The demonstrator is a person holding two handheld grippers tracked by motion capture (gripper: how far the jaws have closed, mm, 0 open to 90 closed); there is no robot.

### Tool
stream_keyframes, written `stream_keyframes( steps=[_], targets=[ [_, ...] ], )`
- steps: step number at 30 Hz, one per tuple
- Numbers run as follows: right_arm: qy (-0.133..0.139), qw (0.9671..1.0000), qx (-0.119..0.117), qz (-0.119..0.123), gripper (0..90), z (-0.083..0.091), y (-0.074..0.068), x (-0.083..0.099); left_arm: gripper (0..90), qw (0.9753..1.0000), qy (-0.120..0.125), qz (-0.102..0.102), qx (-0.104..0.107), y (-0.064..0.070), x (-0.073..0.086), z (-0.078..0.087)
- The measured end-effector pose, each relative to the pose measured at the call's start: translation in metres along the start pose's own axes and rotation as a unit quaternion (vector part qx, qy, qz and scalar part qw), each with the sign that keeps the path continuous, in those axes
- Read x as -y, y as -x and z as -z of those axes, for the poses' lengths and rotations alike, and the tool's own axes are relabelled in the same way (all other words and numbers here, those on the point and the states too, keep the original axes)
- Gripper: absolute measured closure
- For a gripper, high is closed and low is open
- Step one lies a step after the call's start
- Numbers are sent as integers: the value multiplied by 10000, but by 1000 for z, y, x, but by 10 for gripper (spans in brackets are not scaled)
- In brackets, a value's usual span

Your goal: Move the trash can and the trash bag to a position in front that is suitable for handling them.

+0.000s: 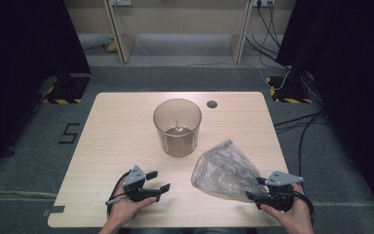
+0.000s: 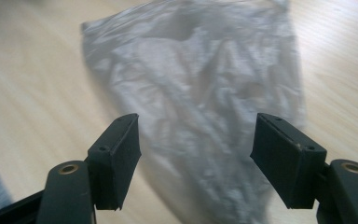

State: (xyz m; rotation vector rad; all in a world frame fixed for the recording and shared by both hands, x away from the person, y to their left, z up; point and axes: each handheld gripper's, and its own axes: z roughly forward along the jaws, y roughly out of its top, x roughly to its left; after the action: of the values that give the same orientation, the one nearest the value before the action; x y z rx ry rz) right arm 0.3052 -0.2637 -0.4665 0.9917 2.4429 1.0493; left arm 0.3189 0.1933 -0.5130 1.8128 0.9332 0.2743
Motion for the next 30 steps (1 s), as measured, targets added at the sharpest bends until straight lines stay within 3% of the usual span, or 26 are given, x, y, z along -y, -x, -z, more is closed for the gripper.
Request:
stream_keyframes(
  steps=[4, 7, 8, 11, 12, 13, 16, 17, 19, 20, 21, 23, 25, 29, 30],
  targets=[
    [-216, 9991, -130, 344, 314, -13, -11, -8, 228, 9999, 57, 70, -147, -6, 5, 9],
    [-337, 9983, -198, 436, 312, -21, -16, -12, 228, 9993, 138, 149, -301, -12, 7, 15],
    [-487, 9965, -261, 633, 312, -30, -22, -15, 228, 9992, 149, 128, -339, -13, 7, 17],
    [-649, 9942, -369, 774, 321, -38, -27, -17, 230, 9990, 195, 145, -381, -16, 8, 21],
    [-722, 9932, -373, 829, 359, -42, -29, -17, 231, 9990, 190, 138, -386, -16, 8, 21],
    [-886, 9919, -280, 866, 493, -50, -29, -16, 236, 9990, 190, 135, -376, -16, 8, 21],
    [-792, 9958, -188, 410, 727, -57, -21, -17, 239, 9991, 185, 120, -363, -16, 8, 20],
    [-792, 9958, -188, 410, 727, -57, -21, -17, 239, 9992, 190, 118, -344, -15, 8, 20],
    [-755, 9971, 25, 100, 858, -61, -12, -23, 240, 9992, 183, 104, -331, -15, 8, 20],
    [-755, 9971, 25, 100, 858, -61, -12, -23, 241, 9992, 183, 104, -331, -15, 8, 20],
    [-771, 9968, 201, -60, 888, -66, -4, -28, 242, 9992, 183, 106, -341, -16, 8, 19],
    [-794, 9964, 282, -110, 892, -68, -1, -30, 243, 9992, 180, 107, -345, -17, 8, 19],
    [-915, 9927, 725, -311, 895, -75, 12, -37, 244, 9990, 210, 109, -373, -18, 8, 20],
    [-955, 9897, 935, -511, 864, -78, 19, -40, 246, 9988, 234, 130, -398, -20, 8, 21],
    [-978, 9891, 1002, -455, 732, -79, 17, -42, 245, 9988, 238, 137, -408, -21, 8, 21]
  ],
)
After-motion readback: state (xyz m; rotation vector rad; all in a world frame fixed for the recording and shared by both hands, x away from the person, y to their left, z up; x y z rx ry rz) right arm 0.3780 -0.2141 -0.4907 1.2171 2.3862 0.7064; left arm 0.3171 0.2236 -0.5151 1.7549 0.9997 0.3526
